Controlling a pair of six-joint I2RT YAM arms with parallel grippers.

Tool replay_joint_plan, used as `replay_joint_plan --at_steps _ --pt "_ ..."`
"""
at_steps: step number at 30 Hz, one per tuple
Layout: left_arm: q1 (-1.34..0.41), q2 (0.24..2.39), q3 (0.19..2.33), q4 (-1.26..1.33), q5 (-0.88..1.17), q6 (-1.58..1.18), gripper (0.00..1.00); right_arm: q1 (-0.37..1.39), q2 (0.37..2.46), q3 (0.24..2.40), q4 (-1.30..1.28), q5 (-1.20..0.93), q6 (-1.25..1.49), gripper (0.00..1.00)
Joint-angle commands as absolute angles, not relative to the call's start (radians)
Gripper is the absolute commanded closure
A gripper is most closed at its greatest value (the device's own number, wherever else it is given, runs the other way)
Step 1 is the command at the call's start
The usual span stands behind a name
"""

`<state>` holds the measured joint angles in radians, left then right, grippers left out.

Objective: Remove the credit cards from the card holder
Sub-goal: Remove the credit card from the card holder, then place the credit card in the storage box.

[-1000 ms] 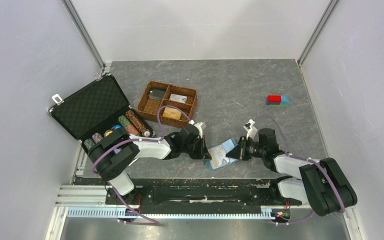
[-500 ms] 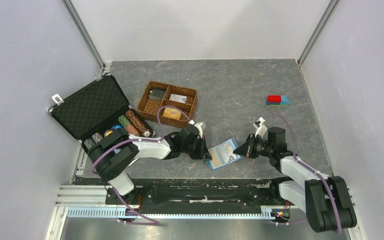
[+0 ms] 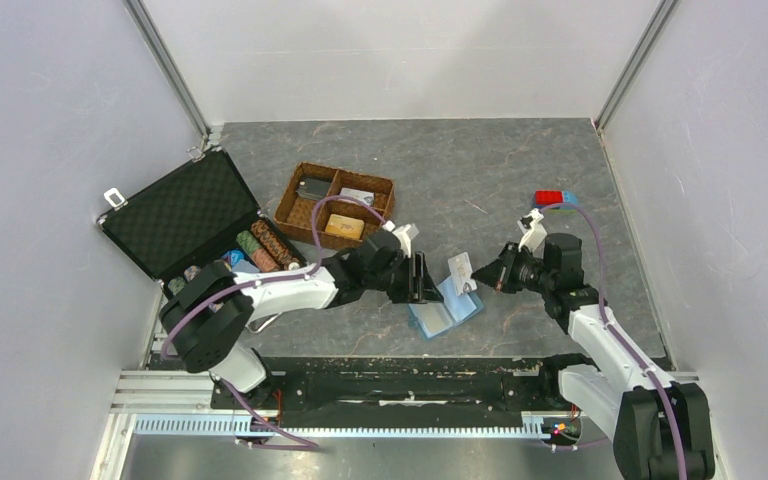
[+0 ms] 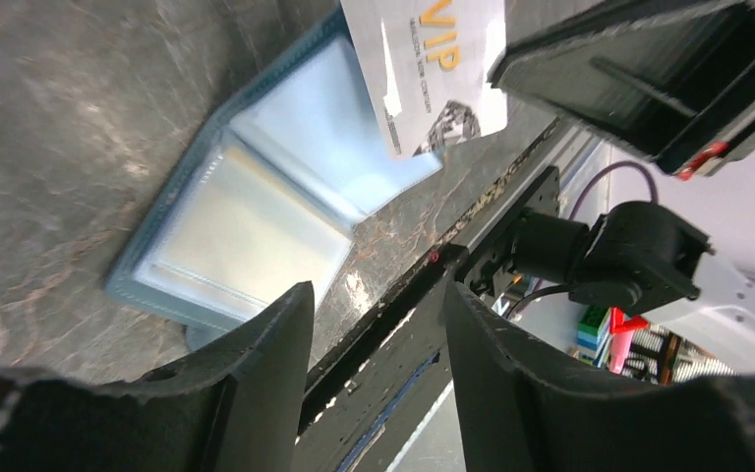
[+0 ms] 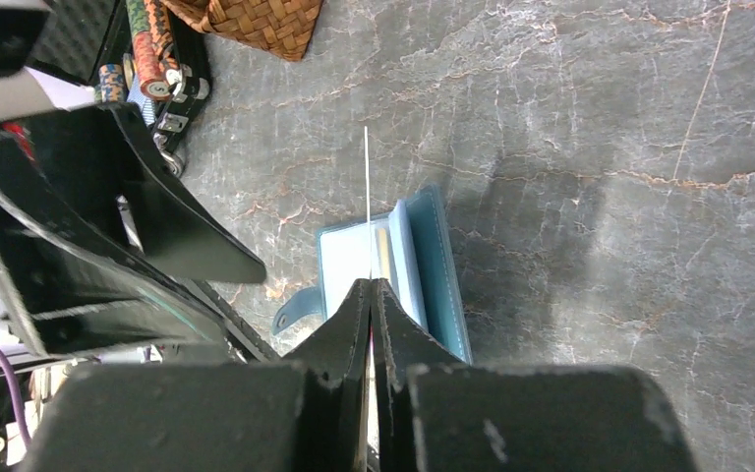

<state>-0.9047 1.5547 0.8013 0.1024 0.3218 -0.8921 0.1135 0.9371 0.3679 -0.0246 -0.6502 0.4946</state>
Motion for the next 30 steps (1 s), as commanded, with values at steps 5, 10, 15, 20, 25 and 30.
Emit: replay_joint_plan --at_steps 5,10,15,20,25,30 --pt "-0.793 1.337 0.873 -0.118 0.239 -0.788 0.38 0.109 0.923 0.425 0.032 -0.757 0.539 1.0" --pt "-0.741 1.221 0.888 -0.228 0.196 -0.696 0.37 0.114 0.88 0.357 0.184 -0.906 0.636 1.0" --pt "-0.711 1.149 0.894 -0.27 0.26 -0.612 0.3 0.163 0.846 0.319 0.267 -0.993 0.669 1.0" --pt "-0.707 1.195 0.949 -0.325 0.386 -0.52 0.34 0.257 0.873 0.29 0.445 -1.041 0.767 1.0" --pt "-0.707 1.243 0.978 -0.346 0.468 -0.469 0.34 0.335 0.921 0.292 0.568 -1.046 0.825 1.0" --pt "-0.707 1.272 0.961 -0.265 0.595 -0.489 0.35 0.358 0.967 0.282 0.627 -1.076 0.828 1.0"
